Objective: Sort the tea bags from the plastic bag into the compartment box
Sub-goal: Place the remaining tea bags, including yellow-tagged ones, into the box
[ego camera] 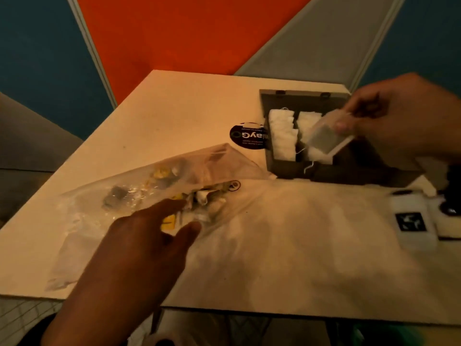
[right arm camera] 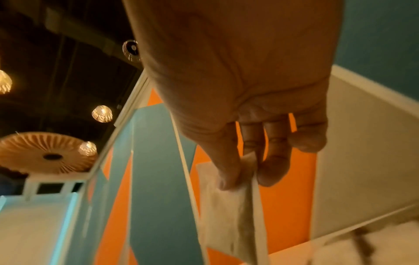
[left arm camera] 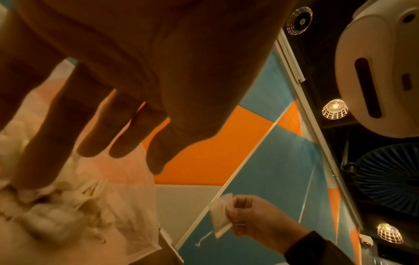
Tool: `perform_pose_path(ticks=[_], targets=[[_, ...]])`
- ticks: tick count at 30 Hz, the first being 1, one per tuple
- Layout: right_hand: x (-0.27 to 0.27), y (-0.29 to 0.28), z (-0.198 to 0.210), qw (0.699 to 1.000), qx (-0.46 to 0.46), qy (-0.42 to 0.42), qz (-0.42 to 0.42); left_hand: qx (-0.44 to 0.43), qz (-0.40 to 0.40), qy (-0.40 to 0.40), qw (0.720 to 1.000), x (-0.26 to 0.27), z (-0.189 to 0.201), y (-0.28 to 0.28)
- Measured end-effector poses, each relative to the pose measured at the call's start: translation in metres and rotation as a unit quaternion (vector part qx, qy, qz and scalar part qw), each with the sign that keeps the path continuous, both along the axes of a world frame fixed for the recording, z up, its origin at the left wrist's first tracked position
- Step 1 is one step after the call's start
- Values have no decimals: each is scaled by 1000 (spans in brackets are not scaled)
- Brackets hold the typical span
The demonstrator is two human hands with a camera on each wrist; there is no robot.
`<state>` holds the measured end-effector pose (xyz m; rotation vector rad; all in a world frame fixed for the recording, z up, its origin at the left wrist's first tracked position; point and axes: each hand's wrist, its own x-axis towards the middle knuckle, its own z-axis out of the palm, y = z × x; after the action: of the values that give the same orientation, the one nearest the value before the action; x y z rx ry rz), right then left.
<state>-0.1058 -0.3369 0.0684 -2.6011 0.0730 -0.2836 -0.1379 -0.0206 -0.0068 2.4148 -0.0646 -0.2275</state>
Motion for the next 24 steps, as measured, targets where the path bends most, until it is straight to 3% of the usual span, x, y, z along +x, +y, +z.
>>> perform_pose_path(ticks=[3,9,16,20,24], targets=[[21,-27,-4,999,-40,24,-17,-17,14,-50,999,3,5,1],[55,-57,-32,986,-126,113,4,-68,52,-76,993,10,19,1],[81,-60,-56,938,-227,258,42,-48,51,-39,997,33,28,2],[96,-57,-69,923,-274,268,44,3,39,-77,996,47,32,4],[105,-56,-76,916,-291,276,29,-19,45,-89,995,57,39,5]])
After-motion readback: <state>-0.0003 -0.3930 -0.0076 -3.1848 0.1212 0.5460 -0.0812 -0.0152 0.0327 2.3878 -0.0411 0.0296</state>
